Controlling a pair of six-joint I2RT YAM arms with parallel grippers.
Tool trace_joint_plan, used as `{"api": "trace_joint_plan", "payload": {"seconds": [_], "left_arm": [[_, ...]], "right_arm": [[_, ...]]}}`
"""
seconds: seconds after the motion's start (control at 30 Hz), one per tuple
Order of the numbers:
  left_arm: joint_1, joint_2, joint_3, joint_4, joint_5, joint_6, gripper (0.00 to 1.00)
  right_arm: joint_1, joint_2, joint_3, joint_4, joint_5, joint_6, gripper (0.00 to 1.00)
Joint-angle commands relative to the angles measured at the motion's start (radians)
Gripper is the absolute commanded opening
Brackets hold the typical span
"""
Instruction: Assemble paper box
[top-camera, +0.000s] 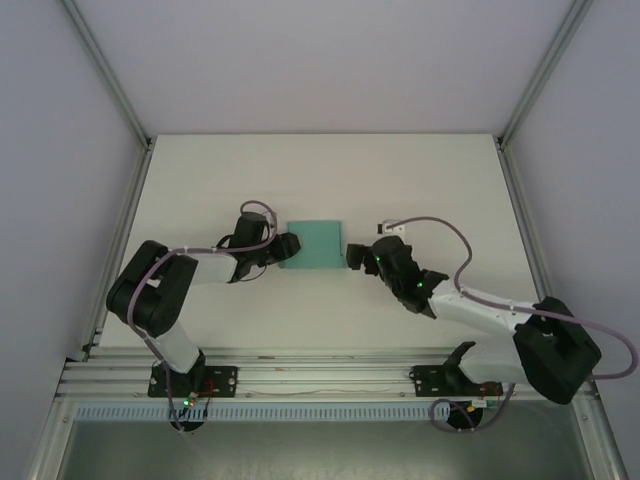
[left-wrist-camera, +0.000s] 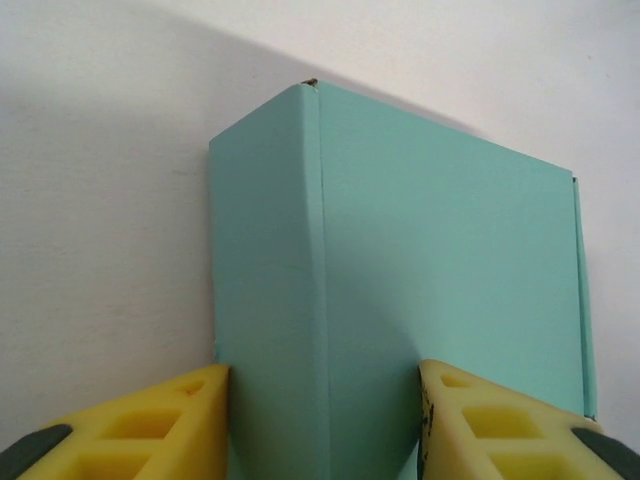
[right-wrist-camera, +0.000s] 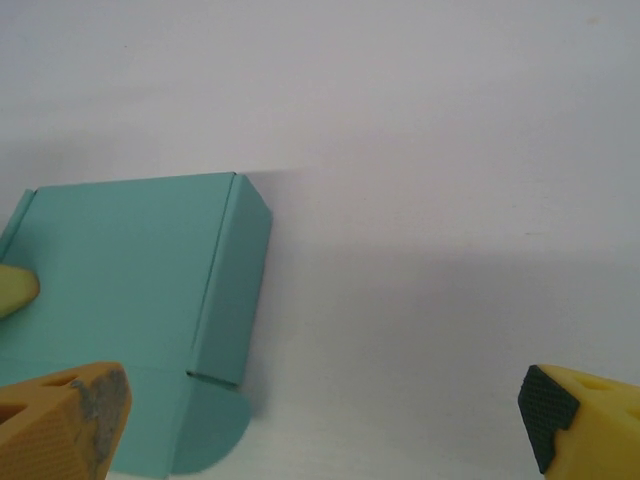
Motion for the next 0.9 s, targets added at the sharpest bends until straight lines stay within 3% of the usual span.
{"api": "trace_joint_plan", "payload": {"seconds": [0.0,0.27,0.53,0.6,0.77,0.87], "left_arm": [[0.009,0.029,-0.009,0.003,0.042,0.006,0.45],[0.073,0.029,-0.085,0.118,0.143,-0.037,0.43],[0.15,0.14,-0.151,0.432,0.363,-0.169,0.38],[0.167,0.174,-0.163,0.496,0.396,-0.202,0.31],[0.197,0.249,-0.203,0.697,0.464,-0.297,0.31],[0.206,0.266,-0.209,0.734,0.479,-0.31,0.31]], "right_arm": [[-0.076,0.081,0.091,-0.05,-0.217,0.095,1.0],[-0.189,0.288,0.246,-0.027,-0.531,0.152,1.0],[-0.199,0.425,0.374,-0.14,-0.628,0.136,1.0],[-0.204,0.451,0.387,-0.138,-0.664,0.14,1.0],[-0.214,0.488,0.4,-0.119,-0.708,0.158,1.0],[-0.216,0.515,0.404,-0.088,-0.755,0.18,0.99]]}}
